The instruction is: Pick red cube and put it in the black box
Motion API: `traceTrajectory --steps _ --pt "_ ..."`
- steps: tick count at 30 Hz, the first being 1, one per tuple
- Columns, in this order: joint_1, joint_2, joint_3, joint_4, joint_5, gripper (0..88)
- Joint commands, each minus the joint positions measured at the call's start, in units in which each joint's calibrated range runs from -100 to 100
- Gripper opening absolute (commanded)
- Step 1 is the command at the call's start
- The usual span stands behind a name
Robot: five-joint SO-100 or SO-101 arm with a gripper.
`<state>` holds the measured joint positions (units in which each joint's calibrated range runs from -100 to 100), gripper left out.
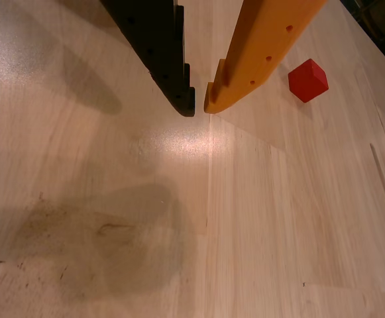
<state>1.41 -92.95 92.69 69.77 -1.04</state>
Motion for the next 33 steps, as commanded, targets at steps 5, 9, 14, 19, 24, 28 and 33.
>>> traceTrajectory --steps 5,9,14,19,24,28,33 --pt "-0.26 -0.36 -0.11 0.26 -0.36 1.0" --pt "-0.26 -0.36 -0.11 0.26 -0.36 1.0" --pt "-0.26 -0.36 -0.11 0.26 -0.42 1.0" --pt "-0.26 -0.19 -1.46 0.09 -0.42 1.0" --pt "-0.34 0.81 -8.98 0.50 -0.49 0.9" --pt "-0.41 4.32 -11.96 1.65 -1.34 0.9" --pt "-0.41 14.34 -19.47 -0.40 -4.63 0.9"
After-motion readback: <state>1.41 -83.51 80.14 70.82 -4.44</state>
